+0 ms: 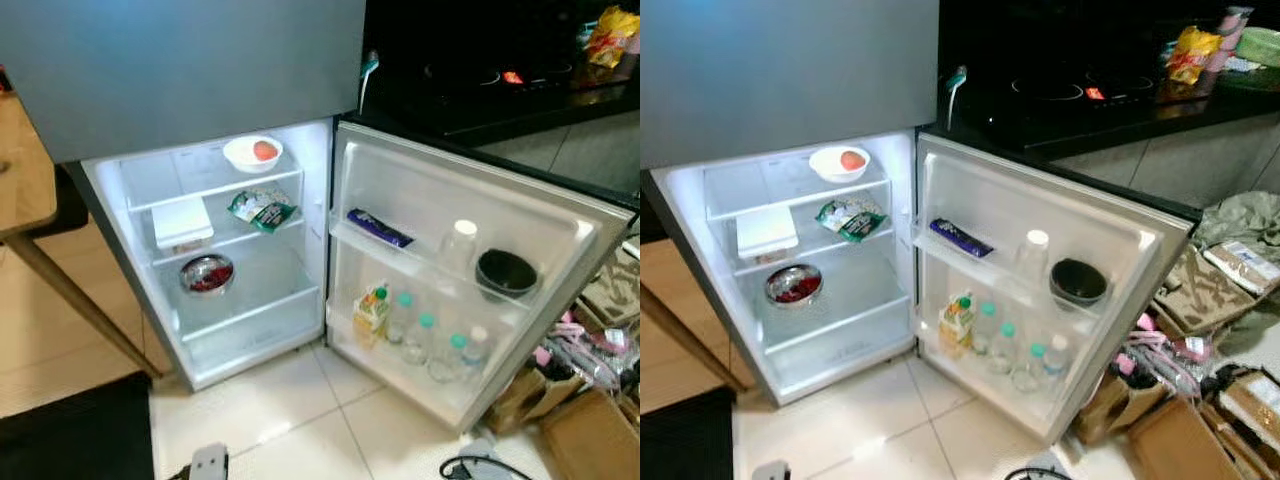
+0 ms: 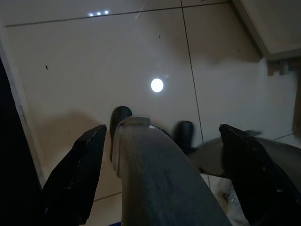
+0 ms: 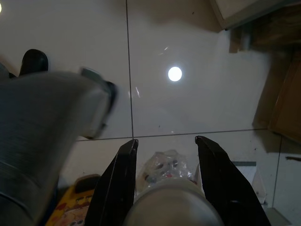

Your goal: Restocking fridge

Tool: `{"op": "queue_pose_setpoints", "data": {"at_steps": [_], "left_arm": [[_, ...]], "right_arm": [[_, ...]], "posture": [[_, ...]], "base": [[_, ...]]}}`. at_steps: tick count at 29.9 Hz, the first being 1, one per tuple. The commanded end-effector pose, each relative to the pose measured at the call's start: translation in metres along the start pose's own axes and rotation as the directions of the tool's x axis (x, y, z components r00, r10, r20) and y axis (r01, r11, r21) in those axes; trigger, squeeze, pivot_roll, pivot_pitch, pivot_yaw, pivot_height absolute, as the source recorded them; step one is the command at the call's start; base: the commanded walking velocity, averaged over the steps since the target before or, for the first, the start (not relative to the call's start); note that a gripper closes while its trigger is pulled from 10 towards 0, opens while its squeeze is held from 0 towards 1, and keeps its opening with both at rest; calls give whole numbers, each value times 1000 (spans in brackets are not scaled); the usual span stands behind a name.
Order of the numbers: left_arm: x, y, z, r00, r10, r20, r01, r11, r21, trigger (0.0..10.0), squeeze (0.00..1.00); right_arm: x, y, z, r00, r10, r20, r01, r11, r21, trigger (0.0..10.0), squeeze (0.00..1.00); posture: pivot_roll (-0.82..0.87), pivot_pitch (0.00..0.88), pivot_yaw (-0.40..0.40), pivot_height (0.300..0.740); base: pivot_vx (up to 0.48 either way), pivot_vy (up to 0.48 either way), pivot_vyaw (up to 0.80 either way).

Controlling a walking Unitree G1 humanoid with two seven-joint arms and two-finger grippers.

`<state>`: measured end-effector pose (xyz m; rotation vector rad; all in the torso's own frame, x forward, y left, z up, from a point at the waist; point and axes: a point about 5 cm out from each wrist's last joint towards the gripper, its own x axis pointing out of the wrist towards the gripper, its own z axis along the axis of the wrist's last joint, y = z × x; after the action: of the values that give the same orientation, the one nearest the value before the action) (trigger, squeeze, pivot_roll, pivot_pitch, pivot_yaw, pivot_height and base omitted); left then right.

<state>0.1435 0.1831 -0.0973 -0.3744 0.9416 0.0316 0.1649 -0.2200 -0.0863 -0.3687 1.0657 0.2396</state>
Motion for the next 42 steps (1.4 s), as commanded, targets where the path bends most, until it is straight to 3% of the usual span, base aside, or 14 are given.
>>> {"op": "queue_pose_setpoints", "data": {"at_steps": [1,14,37,42], "left_arm": [[-2,3,-6,1000,14,-27,-14,1000,-7,10000,0],[-1,0,-3,1000,-16,-12,16,1000,-21,10000,0],[-1,1,-2,1000,-19,-13,19,1000,-15,10000,0],[-1,1,-3,1000,-23,-14,22,1000,-19,10000,0]], "right_arm": [[-1,-3,0,1000,-10,2,10,1000,8,10000,0],[0,0,0,1000,2,3,-2,1000,4,10000,0],[1,5,-1,1000,18,1,-18,1000,10,10000,0],[0,5,-1,1000,19,1,-19,1000,12,10000,0]], "posture": [[-102,0,-23,740],[-100,0,-20,740],[-99,0,-12,740],[-99,0,-12,740]], "base": [[0,-469,0],[0,-36,0],[360,0,0],[0,0,0]]}}
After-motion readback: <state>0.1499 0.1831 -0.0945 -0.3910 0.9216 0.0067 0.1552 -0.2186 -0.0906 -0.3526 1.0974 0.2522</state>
